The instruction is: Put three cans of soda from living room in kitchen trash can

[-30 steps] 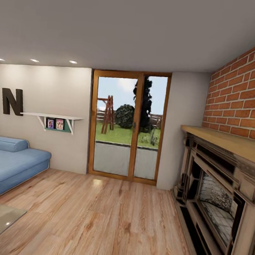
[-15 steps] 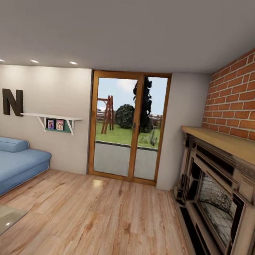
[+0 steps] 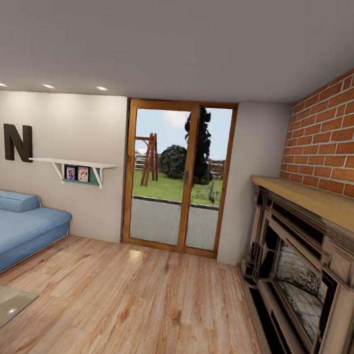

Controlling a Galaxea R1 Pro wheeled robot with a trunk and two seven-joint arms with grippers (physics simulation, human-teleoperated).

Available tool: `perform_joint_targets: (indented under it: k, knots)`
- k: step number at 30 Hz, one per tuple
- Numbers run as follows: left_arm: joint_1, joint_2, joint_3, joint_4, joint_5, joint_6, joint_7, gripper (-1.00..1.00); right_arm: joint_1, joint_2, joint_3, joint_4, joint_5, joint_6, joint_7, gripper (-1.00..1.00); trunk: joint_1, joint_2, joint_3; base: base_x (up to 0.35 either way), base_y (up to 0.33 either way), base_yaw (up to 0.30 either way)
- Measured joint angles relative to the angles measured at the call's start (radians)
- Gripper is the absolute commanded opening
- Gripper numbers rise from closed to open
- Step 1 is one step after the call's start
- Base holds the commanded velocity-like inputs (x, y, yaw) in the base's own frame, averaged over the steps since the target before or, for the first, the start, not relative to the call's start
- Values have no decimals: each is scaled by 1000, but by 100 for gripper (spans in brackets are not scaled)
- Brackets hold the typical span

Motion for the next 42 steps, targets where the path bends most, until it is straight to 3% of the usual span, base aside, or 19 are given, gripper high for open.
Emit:
perform_joint_targets:
  k: [4,5,10,13,19,23,28,34,42]
  knots:
    - [0,0,2,0,3,0,0,100,6,1,0,0,0,17,-28,100,-15,28,13,0,0,0]
    - [0,0,3,-1,5,0,0,100,8,2,1,-3,-1,67,-46,100,-19,35,16,0,0,0]
    - [-1,-1,9,-1,5,0,3,100,9,6,0,-19,-3,148,-60,100,-31,56,25,0,0,0]
    - [-6,-2,14,-1,4,2,9,100,6,25,0,-55,-6,177,-63,100,-31,56,25,0,0,0]
    - [-11,-6,11,-1,3,115,7,100,1,39,-3,-74,-9,192,-66,100,-31,56,25,0,0,0]
    - [-13,-8,9,-1,2,144,5,100,0,40,-3,-78,-9,194,-67,100,-31,56,25,0,0,0]
    - [-15,-8,9,-1,1,153,3,100,-1,45,-2,-77,-6,194,-63,100,-31,56,25,0,0,0]
    - [-20,-8,6,-10,2,157,3,100,-2,104,2,-76,-3,194,-54,100,-31,56,25,0,0,0]
    - [-27,-8,7,-11,0,157,3,100,-3,125,3,-77,-4,194,-53,100,-31,56,25,0,0,0]
